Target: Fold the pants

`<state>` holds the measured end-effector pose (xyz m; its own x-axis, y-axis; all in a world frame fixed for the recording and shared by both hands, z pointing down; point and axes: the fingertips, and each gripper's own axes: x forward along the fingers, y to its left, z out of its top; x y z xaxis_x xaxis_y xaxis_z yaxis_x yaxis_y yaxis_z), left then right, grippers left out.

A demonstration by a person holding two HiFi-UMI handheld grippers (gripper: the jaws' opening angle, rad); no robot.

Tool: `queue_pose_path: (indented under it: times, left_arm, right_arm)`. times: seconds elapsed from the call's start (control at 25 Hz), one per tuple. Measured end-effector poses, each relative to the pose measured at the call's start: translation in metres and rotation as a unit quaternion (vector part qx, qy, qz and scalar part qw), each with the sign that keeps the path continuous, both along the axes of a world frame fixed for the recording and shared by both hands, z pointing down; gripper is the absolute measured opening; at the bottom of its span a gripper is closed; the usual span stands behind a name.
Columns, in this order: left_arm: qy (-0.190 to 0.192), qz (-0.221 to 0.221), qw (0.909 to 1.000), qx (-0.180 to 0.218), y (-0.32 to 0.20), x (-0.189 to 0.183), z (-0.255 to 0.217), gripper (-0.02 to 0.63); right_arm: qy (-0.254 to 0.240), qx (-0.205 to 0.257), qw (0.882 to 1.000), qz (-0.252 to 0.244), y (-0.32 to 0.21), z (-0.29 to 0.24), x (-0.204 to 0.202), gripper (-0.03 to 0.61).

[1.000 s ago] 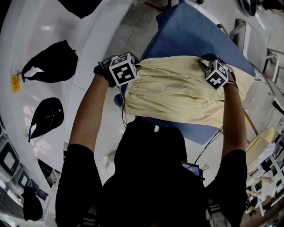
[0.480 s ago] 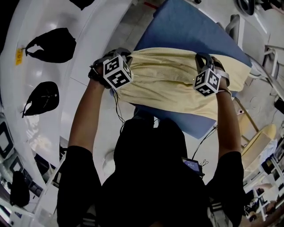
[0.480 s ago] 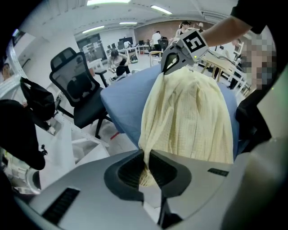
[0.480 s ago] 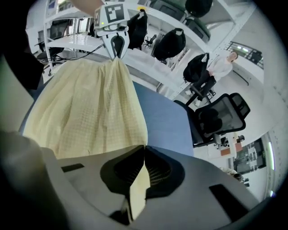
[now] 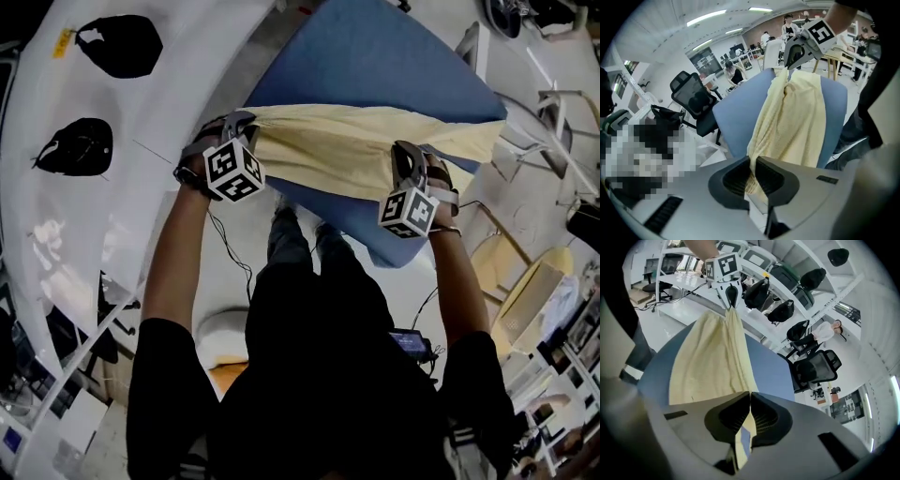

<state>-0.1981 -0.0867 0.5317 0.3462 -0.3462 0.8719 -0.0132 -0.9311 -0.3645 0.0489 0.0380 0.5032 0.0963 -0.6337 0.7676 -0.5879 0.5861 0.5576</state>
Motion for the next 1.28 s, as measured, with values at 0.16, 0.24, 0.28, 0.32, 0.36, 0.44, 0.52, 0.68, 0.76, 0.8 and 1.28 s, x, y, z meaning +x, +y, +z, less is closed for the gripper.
queue_pose_path:
  times: [0.16,0.24,0.28,0.32,0.36,0.44,0.52,0.68,0.76,0.8,1.28]
  left_arm:
    - [-0.003,0.017,0.9994,0.028,0.036,-0.011,0.005,0.048]
    - [-0.011,0.030,0.9989,0.035,0.052,-0.022,0.015,0.048]
    - [-0.012,0.033,0.9987,0.037,0.056,-0.026,0.019,0.048]
    - [-0.013,0.036,0.9985,0.039,0.060,-0.030,0.022,0.048]
    - [-0.014,0.040,0.9982,0.042,0.063,-0.034,0.025,0.048]
    - [-0.021,0.052,0.9973,0.047,0.072,-0.042,0.031,0.048]
    - [-0.030,0.066,0.9961,0.050,0.079,-0.050,0.038,0.048]
    - [-0.040,0.090,0.9934,0.059,0.079,-0.067,0.044,0.048]
    - [-0.042,0.095,0.9919,0.073,0.073,-0.075,0.042,0.048]
    - [-0.043,0.098,0.9911,0.080,0.070,-0.079,0.041,0.048]
    - [-0.057,0.144,0.9760,0.153,0.037,-0.089,0.009,0.048]
  right_arm:
    - [0.000,-0.004,1.000,0.017,0.052,0.014,-0.015,0.011]
    - [0.002,-0.006,1.000,0.031,0.070,0.022,-0.025,0.011]
    - [0.002,-0.007,0.999,0.040,0.075,0.024,-0.030,0.011]
    - [0.001,-0.008,0.999,0.051,0.080,0.027,-0.036,0.011]
    - [0.001,-0.011,0.998,0.060,0.085,0.030,-0.042,0.011]
    - [0.003,-0.020,0.997,0.073,0.098,0.039,-0.052,0.011]
    - [0.000,-0.030,0.995,0.090,0.106,0.045,-0.061,0.011]
    - [-0.007,-0.041,0.994,0.101,0.114,0.045,-0.088,0.011]
    - [-0.009,-0.044,0.994,0.101,0.119,0.046,-0.104,0.011]
    - [-0.009,-0.046,0.994,0.099,0.120,0.045,-0.112,0.011]
    - [-0.015,-0.033,0.992,0.124,0.112,0.048,-0.146,0.011]
